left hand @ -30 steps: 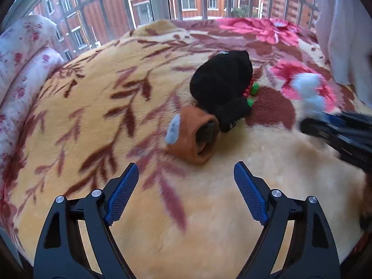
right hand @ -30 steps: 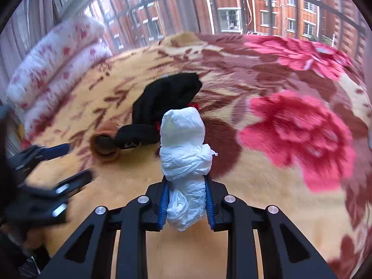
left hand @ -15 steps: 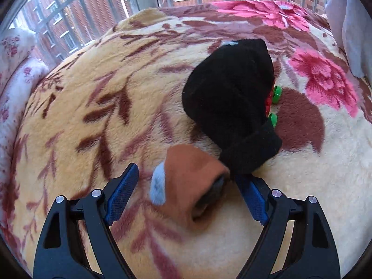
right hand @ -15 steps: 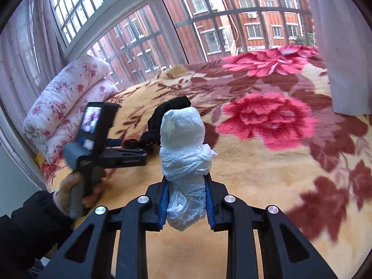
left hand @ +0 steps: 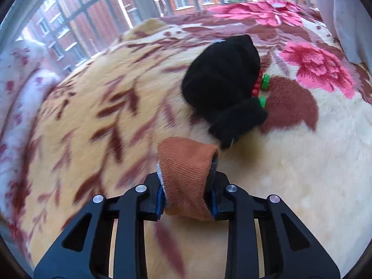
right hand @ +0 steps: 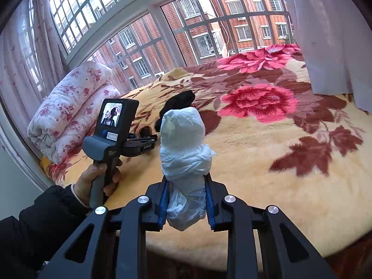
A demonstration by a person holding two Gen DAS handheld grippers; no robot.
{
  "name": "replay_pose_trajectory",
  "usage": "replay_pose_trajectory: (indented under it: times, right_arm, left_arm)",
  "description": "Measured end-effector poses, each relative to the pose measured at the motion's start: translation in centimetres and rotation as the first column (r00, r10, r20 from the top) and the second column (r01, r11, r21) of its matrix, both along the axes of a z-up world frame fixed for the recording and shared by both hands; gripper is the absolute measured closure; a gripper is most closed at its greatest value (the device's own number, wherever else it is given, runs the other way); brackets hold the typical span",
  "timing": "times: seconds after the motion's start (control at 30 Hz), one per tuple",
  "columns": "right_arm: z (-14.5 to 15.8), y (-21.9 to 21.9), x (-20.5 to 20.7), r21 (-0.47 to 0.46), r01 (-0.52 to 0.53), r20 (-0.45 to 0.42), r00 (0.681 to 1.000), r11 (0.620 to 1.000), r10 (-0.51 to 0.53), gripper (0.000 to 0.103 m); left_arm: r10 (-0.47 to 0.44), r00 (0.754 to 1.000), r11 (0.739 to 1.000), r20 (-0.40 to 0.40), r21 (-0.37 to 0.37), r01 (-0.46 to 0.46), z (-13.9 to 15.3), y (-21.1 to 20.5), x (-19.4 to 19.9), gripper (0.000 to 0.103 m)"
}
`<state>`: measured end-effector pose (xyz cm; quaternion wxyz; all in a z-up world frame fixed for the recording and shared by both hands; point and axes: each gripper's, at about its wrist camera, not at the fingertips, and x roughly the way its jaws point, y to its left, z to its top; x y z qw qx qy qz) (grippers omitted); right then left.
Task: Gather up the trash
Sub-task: 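Lift the tissue bundle and brown sock and carry both to the bucket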
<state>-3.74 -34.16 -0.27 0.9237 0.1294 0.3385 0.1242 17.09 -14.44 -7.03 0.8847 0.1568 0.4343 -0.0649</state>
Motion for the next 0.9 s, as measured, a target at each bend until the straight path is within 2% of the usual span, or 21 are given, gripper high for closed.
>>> replay_pose_trajectory:
  times: [0.17,0.27,0.37,0.5,0.53,0.67,0.77,0.9]
  right_arm:
    - [3.2,1.5,-3.8,-0.064,0.016,0.072,0.997,0.998,-0.011,0.077]
    - [5.9,2.2,-6.4,-0.083,0.024,0.136,0.991,0.996,-0.012,0.077]
    - [8.9,2.9,-9.7,-0.105,0.034,0.212,0.977,0.994,-0.011,0.077]
    - [12.5,4.2,-14.5,-0.162,0.069,0.303,0.953,0.984,-0.017,0.077]
    - [13.2,4.5,-15.7,-0.178,0.08,0.323,0.946,0.981,-0.019,0.077]
    - [16.0,5.7,-19.9,-0.221,0.112,0.405,0.914,0.969,-0.013,0.077]
    - [17.3,6.6,-21.9,-0.239,0.119,0.454,0.891,0.964,0.003,0.077]
    - [18.2,7.5,-23.4,-0.263,0.13,0.487,0.873,0.956,0.015,0.076]
  left_arm:
    - [0.031,0.993,0.999,0.109,0.006,-0.032,3.2,1.6,-5.3,0.076]
    - [0.031,0.983,0.999,0.18,-0.031,-0.026,6.8,2.4,-9.0,0.076]
    - [0.003,0.962,0.997,0.273,-0.07,0.017,11.4,2.7,-13.3,0.076]
    - [-0.066,0.918,0.986,0.39,-0.116,0.12,16.9,2.7,-19.3,0.076]
    - [-0.085,0.9,0.979,0.428,-0.13,0.154,18.6,2.8,-21.3,0.076]
    - [-0.112,0.855,0.96,0.507,-0.166,0.224,23.0,3.2,-26.2,0.076]
    - [-0.108,0.822,0.95,0.559,-0.187,0.252,25.5,4.0,-29.4,0.076]
    - [-0.099,0.782,0.941,0.615,-0.198,0.275,27.0,5.3,-33.1,0.076]
